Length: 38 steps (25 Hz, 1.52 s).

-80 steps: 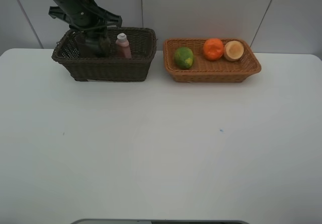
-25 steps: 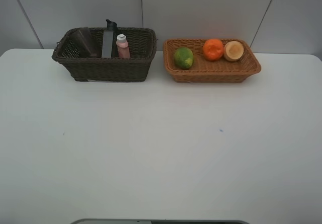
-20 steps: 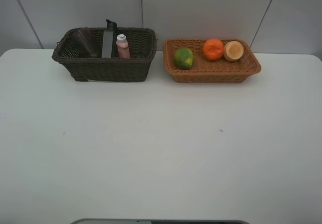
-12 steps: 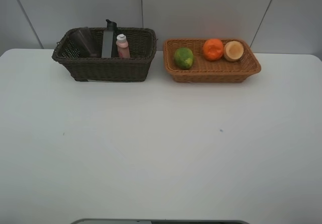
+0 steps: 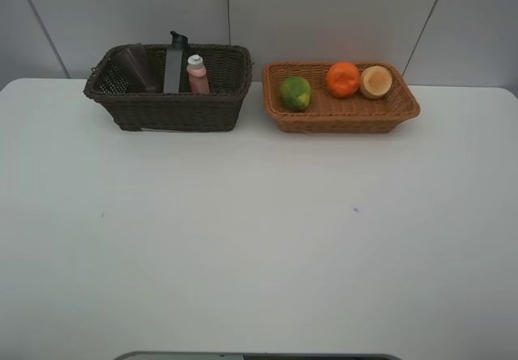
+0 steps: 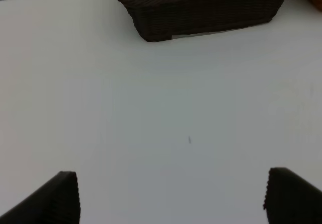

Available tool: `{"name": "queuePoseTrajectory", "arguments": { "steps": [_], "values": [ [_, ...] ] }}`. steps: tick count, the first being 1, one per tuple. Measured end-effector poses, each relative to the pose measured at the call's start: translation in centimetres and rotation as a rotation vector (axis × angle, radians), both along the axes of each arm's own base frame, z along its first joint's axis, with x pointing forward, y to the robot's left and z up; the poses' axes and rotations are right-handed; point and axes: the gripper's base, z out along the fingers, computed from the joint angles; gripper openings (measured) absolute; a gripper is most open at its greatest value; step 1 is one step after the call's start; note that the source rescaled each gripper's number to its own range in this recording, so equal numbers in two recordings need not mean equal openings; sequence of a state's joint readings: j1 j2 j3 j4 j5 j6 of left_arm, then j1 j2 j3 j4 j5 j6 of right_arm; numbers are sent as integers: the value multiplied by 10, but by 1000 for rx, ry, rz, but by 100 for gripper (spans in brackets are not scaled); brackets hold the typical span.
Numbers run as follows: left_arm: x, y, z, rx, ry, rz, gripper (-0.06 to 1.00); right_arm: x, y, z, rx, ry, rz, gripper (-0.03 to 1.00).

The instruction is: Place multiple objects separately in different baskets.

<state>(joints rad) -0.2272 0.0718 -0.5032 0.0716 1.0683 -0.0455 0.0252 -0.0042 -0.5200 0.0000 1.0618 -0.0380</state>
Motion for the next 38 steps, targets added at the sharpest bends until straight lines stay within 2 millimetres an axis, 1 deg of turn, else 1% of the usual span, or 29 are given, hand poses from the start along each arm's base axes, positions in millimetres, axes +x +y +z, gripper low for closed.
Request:
{"name": "queuePoseTrajectory", "arguments": {
  "steps": [10,16,22,24,30,38],
  "values": [
    [0,-1,0,-19,3,-8,95,0,0,0,0,0,0,88],
    [-11,1,0,-38,-65,-7,95,0,0,0,0,0,0,88],
    [-12,1,0,-41,-73,-4,95,0,0,0,0,0,0,88],
    [-12,1,0,-40,-73,17,95,0,0,0,0,0,0,88],
    [-13,0,0,-35,-76,152,95,0,0,0,0,0,0,88],
    [-13,0,0,-34,-77,185,95,0,0,0,0,0,0,88]
  ]
}}
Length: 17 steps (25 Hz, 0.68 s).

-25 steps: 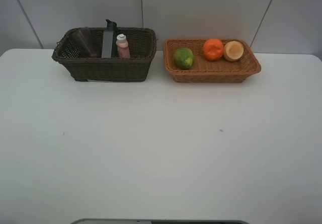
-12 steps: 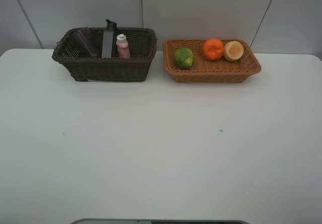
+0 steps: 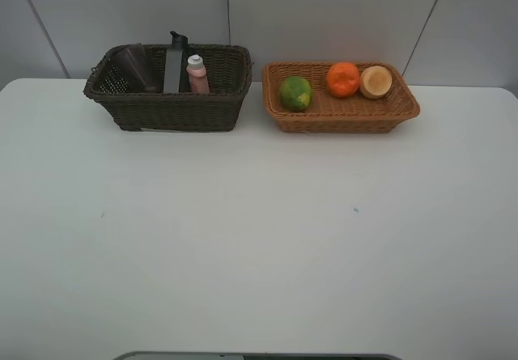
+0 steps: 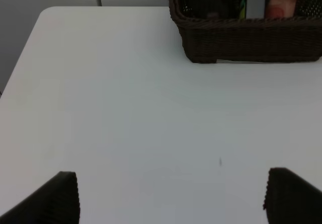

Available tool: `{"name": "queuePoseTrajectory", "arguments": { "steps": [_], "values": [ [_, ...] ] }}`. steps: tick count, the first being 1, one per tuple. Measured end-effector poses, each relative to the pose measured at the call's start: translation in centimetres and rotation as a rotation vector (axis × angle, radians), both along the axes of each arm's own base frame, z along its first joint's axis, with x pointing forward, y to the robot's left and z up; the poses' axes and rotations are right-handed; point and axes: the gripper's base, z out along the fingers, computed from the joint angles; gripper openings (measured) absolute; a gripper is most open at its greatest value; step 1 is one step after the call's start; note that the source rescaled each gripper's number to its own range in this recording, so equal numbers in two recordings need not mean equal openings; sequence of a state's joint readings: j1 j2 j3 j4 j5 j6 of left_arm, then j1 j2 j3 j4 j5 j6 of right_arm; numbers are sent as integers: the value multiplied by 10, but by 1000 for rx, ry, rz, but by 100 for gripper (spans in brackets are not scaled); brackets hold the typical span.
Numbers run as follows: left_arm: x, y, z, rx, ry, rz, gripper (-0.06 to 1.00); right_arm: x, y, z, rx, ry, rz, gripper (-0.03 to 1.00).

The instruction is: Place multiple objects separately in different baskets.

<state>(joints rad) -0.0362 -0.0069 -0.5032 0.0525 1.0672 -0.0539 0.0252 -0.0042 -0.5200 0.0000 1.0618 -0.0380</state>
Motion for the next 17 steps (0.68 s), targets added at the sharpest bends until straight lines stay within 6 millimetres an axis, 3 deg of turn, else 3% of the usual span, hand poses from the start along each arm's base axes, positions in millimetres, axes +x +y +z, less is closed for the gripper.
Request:
{"name": "queuePoseTrajectory", "arguments": {
  "steps": [17],
  "values": [
    [0,0,0,0,0,0,95,0,0,0,0,0,0,88]
  ]
}}
